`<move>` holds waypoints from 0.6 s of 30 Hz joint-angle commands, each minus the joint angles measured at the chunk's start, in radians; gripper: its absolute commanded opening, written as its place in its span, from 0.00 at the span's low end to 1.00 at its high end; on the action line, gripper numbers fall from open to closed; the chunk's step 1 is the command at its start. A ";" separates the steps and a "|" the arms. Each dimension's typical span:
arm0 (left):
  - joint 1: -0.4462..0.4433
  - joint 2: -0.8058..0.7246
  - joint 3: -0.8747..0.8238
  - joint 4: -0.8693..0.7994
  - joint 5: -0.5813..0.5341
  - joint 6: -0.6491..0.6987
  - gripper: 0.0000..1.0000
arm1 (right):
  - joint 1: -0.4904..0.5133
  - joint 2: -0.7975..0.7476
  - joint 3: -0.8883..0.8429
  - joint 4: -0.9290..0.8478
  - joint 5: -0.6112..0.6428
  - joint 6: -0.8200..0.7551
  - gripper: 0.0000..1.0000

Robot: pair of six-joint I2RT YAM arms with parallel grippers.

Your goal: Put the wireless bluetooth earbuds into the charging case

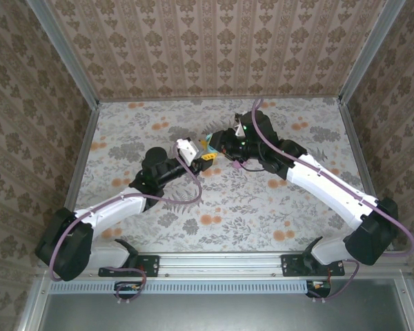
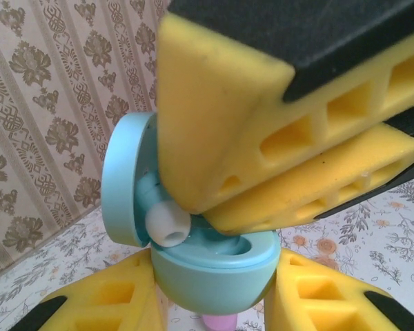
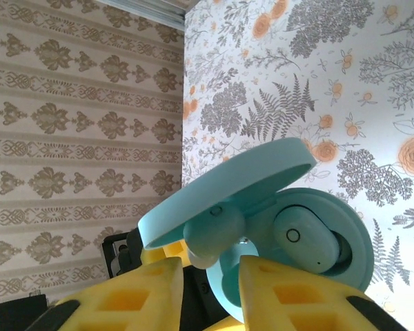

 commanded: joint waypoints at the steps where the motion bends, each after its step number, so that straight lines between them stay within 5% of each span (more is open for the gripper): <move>1: -0.010 -0.017 0.009 0.079 0.000 0.010 0.34 | 0.004 0.007 0.024 -0.090 0.039 -0.004 0.36; 18: -0.006 -0.002 0.000 0.137 -0.010 -0.025 0.34 | 0.002 -0.074 0.078 -0.153 0.031 -0.166 0.37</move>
